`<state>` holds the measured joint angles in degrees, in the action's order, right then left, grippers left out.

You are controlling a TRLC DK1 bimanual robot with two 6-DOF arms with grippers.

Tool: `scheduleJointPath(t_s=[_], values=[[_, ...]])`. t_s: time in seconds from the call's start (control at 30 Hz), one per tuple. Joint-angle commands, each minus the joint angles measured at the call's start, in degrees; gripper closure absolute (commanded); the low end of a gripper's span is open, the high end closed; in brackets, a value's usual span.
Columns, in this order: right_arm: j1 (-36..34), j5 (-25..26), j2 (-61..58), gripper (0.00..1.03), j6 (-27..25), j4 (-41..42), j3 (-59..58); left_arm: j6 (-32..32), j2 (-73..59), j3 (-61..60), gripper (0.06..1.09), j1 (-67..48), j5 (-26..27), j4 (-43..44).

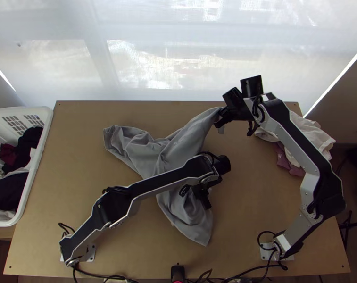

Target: Fold the t-shirt

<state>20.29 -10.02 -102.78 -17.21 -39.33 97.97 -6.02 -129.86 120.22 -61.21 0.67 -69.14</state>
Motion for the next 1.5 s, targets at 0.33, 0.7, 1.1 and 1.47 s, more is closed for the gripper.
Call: scheduleJointPath(t_s=[0.33, 0.7, 1.1, 1.47], values=[[-1.22, 0.09, 6.19, 1.0, -0.54, -1.98, -0.77, 2.77, 25.27, 0.1, 1.05, 10.06, -0.05, -3.01], [-4.65, 0.88, 11.2, 1.0, -0.63, -6.72, 6.53, 3.74, 39.25, 0.1, 1.05, 21.75, -0.14, -2.57], [-7.73, 3.34, 15.33, 1.0, -0.19, -8.13, 14.53, 0.84, 48.3, 0.71, 1.05, 37.48, -1.72, 5.78], [-7.2, 5.45, 17.18, 1.0, 0.69, -11.29, 27.97, -5.84, 49.62, 6.6, 1.05, 38.53, -7.52, 15.62]])
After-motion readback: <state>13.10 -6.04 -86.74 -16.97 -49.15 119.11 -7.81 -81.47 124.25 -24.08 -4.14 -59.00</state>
